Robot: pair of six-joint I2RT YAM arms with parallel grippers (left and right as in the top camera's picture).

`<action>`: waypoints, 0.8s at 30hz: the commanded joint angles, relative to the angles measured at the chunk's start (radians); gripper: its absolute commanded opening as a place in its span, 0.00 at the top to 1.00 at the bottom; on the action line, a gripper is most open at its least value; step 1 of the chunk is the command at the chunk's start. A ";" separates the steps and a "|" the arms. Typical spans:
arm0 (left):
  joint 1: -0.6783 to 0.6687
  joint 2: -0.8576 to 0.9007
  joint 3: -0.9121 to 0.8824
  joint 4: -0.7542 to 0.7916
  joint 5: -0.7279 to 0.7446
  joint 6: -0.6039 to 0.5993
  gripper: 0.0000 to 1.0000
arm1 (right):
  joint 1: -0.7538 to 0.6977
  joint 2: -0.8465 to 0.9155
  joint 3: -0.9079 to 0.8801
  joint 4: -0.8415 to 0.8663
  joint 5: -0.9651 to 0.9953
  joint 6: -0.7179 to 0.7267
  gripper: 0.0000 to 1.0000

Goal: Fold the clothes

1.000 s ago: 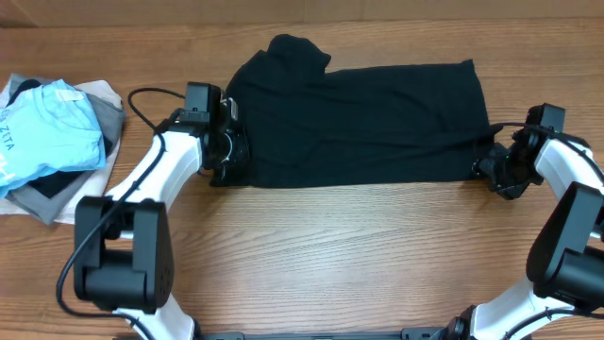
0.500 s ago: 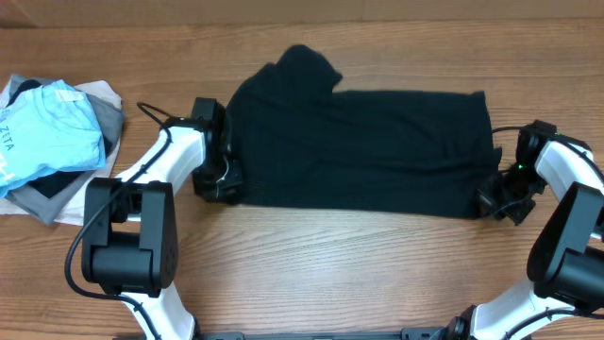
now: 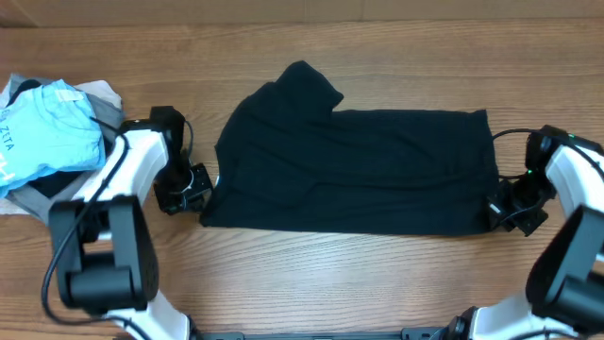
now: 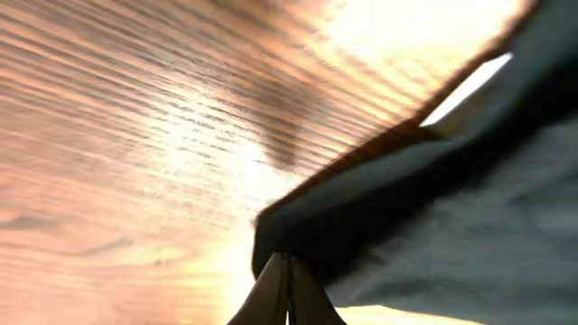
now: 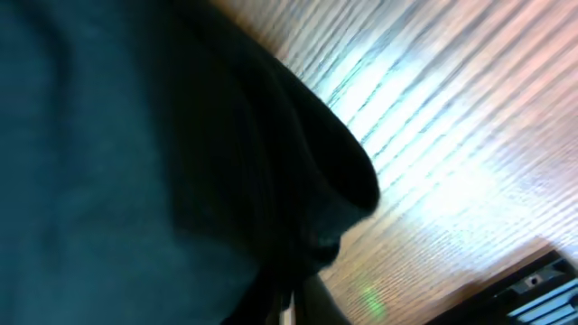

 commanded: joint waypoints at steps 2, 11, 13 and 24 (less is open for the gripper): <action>-0.003 -0.147 -0.004 0.025 0.023 0.023 0.93 | -0.009 -0.082 0.001 0.014 0.030 0.018 0.72; -0.004 -0.225 -0.001 0.166 0.208 0.089 0.49 | -0.009 -0.082 0.001 0.010 0.026 0.018 0.40; -0.010 -0.225 0.011 0.195 0.237 0.138 0.46 | -0.009 -0.082 0.003 0.010 0.026 0.006 0.39; -0.119 -0.125 0.408 0.183 0.253 0.183 0.25 | -0.009 -0.082 0.247 0.055 -0.148 -0.154 0.00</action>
